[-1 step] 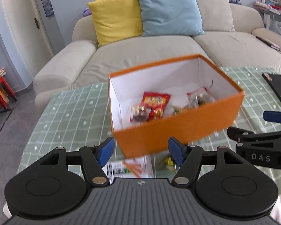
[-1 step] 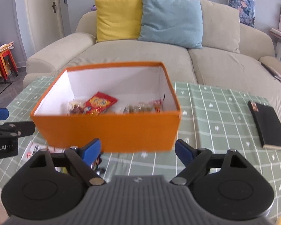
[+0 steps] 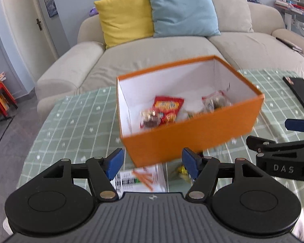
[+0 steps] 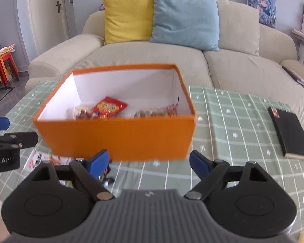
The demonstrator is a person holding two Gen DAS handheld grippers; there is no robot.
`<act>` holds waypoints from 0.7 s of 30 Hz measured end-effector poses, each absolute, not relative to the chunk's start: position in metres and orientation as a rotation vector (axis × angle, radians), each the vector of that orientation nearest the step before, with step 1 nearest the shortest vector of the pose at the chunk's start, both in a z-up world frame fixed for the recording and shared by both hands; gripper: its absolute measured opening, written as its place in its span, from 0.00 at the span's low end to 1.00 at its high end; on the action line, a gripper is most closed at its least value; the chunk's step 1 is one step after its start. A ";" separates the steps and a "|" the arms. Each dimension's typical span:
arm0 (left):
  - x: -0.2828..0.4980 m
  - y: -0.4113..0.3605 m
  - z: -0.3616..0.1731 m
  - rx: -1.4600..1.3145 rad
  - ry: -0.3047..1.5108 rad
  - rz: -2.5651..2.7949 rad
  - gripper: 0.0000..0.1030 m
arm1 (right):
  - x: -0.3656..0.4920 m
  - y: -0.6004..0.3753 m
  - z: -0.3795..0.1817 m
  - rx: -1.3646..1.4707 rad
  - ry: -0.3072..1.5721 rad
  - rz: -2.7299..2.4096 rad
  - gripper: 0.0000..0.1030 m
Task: Organize snacks
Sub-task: 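Open both tools to drop the items and withdraw toward the remaining snacks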
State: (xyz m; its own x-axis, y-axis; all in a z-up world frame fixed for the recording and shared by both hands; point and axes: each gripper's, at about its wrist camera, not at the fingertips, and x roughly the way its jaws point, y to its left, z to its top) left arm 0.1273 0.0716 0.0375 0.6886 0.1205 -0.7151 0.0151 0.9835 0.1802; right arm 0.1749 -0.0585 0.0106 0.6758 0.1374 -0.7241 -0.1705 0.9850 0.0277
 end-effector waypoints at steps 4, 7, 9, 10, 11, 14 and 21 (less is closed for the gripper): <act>0.115 0.078 0.022 0.148 0.839 0.061 0.75 | 0.161 -0.064 -0.005 -0.021 0.854 0.156 0.82; 0.105 0.085 0.012 0.126 0.859 0.060 0.75 | 0.152 -0.067 -0.018 -0.025 0.886 0.142 0.82; 0.099 0.088 0.005 0.106 0.878 0.059 0.75 | 0.147 -0.069 -0.028 -0.044 0.902 0.132 0.82; 0.095 0.090 0.001 0.098 0.886 0.060 0.75 | 0.144 -0.069 -0.032 -0.051 0.910 0.129 0.82; 0.093 0.092 -0.002 0.091 0.893 0.059 0.75 | 0.142 -0.068 -0.036 -0.055 0.917 0.127 0.82; 0.087 0.096 -0.010 0.079 0.912 0.053 0.75 | 0.134 -0.067 -0.046 -0.057 0.932 0.135 0.82; 0.085 0.105 -0.028 0.089 0.930 0.057 0.75 | 0.124 -0.053 -0.059 -0.067 0.928 0.199 0.81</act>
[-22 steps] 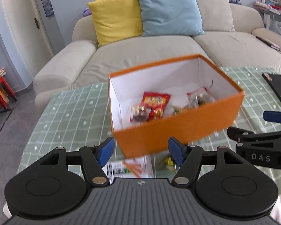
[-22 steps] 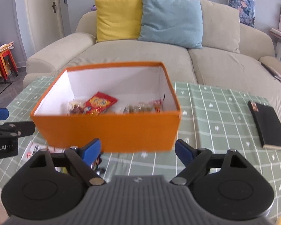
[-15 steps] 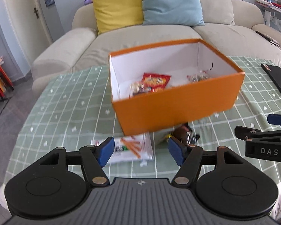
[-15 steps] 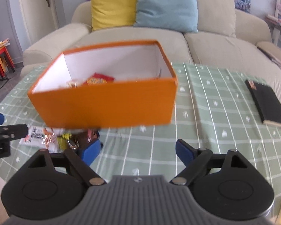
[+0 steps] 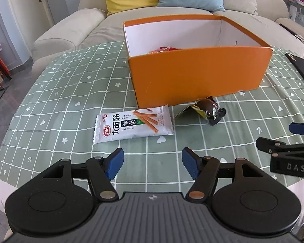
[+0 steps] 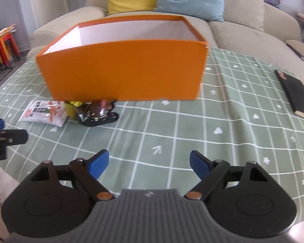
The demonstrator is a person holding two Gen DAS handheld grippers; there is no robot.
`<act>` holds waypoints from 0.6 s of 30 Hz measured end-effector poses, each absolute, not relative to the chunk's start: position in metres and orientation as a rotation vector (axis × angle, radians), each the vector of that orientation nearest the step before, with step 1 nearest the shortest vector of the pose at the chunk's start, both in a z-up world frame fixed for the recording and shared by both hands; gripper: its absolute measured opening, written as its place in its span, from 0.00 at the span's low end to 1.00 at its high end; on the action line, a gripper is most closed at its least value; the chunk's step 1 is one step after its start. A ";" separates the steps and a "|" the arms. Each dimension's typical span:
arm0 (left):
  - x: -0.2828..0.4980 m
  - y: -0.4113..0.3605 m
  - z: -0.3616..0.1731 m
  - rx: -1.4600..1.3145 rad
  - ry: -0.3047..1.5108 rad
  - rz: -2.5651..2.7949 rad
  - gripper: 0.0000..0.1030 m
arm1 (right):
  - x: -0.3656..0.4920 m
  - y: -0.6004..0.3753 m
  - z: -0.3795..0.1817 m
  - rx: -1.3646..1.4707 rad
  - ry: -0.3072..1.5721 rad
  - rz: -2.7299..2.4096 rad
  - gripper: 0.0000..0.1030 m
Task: Organize snacks
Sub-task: 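Open both tools to drop the items and withdraw toward the remaining snacks, then move the right tool onto the dark egg pouch and close on it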
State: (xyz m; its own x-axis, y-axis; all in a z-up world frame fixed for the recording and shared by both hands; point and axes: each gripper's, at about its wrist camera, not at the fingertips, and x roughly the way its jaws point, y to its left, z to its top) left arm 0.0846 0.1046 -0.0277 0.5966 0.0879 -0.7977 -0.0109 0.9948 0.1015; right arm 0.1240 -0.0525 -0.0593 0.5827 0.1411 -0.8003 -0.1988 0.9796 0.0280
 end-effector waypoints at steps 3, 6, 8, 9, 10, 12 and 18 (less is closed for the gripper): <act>0.086 0.110 -0.031 0.079 0.922 0.053 0.75 | 0.124 -0.046 -0.062 -0.073 0.919 0.241 0.81; 0.090 0.115 -0.034 0.067 0.916 0.056 0.75 | 0.125 -0.040 -0.062 -0.079 0.904 0.277 0.80; 0.094 0.118 -0.035 0.078 0.914 0.061 0.75 | 0.128 -0.037 -0.061 -0.077 0.897 0.292 0.80; 0.097 0.119 -0.034 0.086 0.912 0.063 0.75 | 0.130 -0.034 -0.061 -0.076 0.894 0.299 0.79; 0.100 0.120 -0.034 0.092 0.910 0.064 0.75 | 0.132 -0.031 -0.061 -0.076 0.893 0.302 0.79; 0.107 0.124 -0.034 0.101 0.906 0.064 0.75 | 0.138 -0.026 -0.060 -0.067 0.891 0.321 0.79; 0.132 0.146 -0.035 0.123 0.919 0.137 0.80 | 0.151 0.002 -0.060 -0.094 0.873 0.399 0.77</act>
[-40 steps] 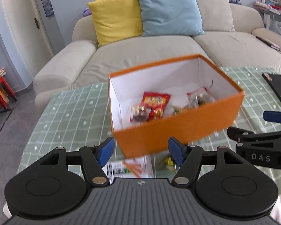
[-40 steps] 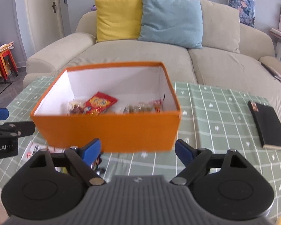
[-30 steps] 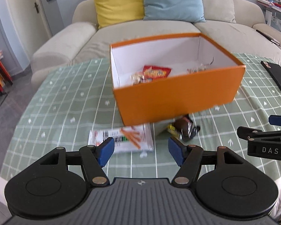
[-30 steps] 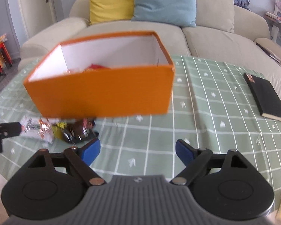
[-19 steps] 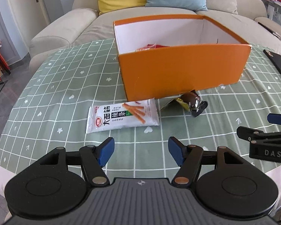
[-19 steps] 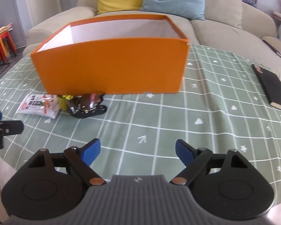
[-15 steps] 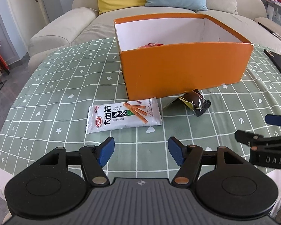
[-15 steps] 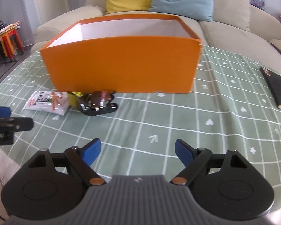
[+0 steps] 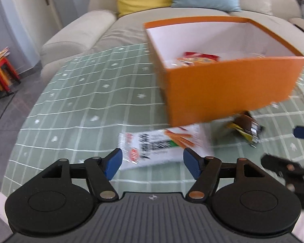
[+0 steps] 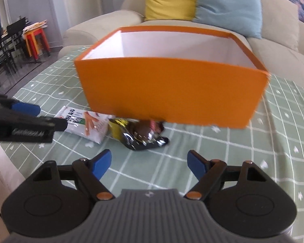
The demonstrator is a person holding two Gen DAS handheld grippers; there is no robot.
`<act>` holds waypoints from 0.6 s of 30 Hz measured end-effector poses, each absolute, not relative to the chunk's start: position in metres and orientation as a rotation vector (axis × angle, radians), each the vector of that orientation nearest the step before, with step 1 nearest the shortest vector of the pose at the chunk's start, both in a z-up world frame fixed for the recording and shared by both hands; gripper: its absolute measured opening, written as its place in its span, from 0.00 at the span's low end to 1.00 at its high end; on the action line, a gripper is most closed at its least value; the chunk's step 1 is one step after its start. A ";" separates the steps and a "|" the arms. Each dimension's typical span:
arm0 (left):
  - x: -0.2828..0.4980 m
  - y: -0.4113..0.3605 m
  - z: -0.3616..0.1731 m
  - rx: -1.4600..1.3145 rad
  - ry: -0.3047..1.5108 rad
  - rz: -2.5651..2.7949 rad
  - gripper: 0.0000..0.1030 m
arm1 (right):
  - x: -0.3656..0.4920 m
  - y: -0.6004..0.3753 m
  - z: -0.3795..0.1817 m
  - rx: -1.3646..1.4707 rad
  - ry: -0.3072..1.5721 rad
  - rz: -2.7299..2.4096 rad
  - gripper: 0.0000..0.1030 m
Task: Organize snacks
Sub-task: 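Move the right tool onto the dark egg pouch and close on it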
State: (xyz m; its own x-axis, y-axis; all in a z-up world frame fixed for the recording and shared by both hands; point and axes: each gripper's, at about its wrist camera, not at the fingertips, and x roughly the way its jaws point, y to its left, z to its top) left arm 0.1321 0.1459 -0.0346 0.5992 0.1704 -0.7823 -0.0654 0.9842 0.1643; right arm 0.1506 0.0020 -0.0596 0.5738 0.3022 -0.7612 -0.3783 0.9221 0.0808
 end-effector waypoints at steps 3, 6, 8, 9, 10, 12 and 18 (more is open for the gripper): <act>0.144 0.163 -0.037 0.083 0.919 0.148 0.84 | 0.159 0.017 -0.060 -0.105 0.867 0.433 0.77; 0.155 0.179 -0.045 0.038 0.945 0.192 0.84 | 0.167 0.029 -0.063 -0.145 0.854 0.433 0.77; 0.160 0.188 -0.053 -0.011 0.961 0.203 0.84 | 0.176 0.037 -0.069 -0.167 0.863 0.415 0.75; 0.162 0.192 -0.057 -0.043 0.968 0.193 0.84 | 0.180 0.039 -0.071 -0.167 0.870 0.409 0.71; 0.162 0.195 -0.060 -0.069 0.972 0.187 0.84 | 0.184 0.041 -0.073 -0.166 0.876 0.406 0.69; 0.161 0.198 -0.065 -0.111 0.979 0.177 0.83 | 0.189 0.043 -0.077 -0.170 0.883 0.398 0.57; 0.156 0.189 -0.071 -0.145 0.995 0.110 0.52 | 0.184 0.041 -0.077 -0.208 0.860 0.362 0.23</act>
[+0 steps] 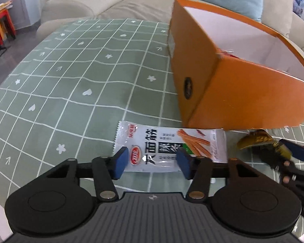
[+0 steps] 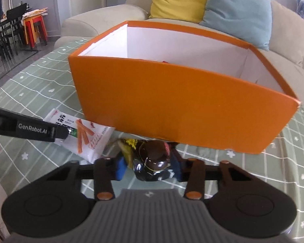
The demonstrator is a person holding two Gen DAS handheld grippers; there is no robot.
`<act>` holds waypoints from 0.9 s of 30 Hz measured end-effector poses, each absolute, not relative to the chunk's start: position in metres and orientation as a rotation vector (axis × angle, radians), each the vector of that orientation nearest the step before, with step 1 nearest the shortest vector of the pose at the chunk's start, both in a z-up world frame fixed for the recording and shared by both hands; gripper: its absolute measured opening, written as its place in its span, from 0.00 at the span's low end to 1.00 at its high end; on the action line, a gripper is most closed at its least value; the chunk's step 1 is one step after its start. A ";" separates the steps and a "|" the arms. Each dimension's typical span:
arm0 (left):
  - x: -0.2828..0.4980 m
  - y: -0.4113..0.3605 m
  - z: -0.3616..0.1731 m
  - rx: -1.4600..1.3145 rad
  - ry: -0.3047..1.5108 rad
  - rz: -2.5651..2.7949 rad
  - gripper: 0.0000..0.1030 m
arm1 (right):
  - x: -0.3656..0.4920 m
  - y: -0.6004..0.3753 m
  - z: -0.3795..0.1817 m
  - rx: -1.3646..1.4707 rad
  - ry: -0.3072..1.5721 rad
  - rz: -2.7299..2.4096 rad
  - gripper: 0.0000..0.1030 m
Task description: Organize snacks
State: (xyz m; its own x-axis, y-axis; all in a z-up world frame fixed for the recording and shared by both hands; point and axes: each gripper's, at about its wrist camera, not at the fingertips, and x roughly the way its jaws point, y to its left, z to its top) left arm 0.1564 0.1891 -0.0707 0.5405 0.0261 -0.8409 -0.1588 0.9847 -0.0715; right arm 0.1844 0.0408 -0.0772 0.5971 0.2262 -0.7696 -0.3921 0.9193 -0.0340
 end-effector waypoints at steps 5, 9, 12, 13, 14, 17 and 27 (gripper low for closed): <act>0.149 0.170 -0.068 -0.132 1.024 0.038 0.30 | 0.179 0.026 -0.074 -0.188 0.864 0.334 0.08; 0.140 0.149 -0.069 -0.105 1.049 -0.011 0.25 | 0.172 0.012 -0.070 -0.159 0.866 0.314 0.01; 0.135 0.138 -0.070 -0.117 1.073 -0.052 0.25 | 0.165 -0.003 -0.069 -0.151 0.872 0.279 0.01; 0.135 0.133 -0.072 -0.127 1.095 -0.072 0.22 | 0.163 -0.010 -0.070 -0.147 0.875 0.268 0.01; 0.133 0.129 -0.072 -0.126 1.088 -0.078 0.22 | 0.160 -0.015 -0.070 -0.146 0.877 0.259 0.01; 0.130 0.118 -0.072 -0.080 1.083 -0.085 0.23 | 0.151 -0.029 -0.071 -0.163 0.868 0.231 0.01; 0.140 0.108 -0.054 0.256 0.971 -0.100 0.73 | 0.136 -0.055 -0.075 -0.147 0.865 0.232 0.08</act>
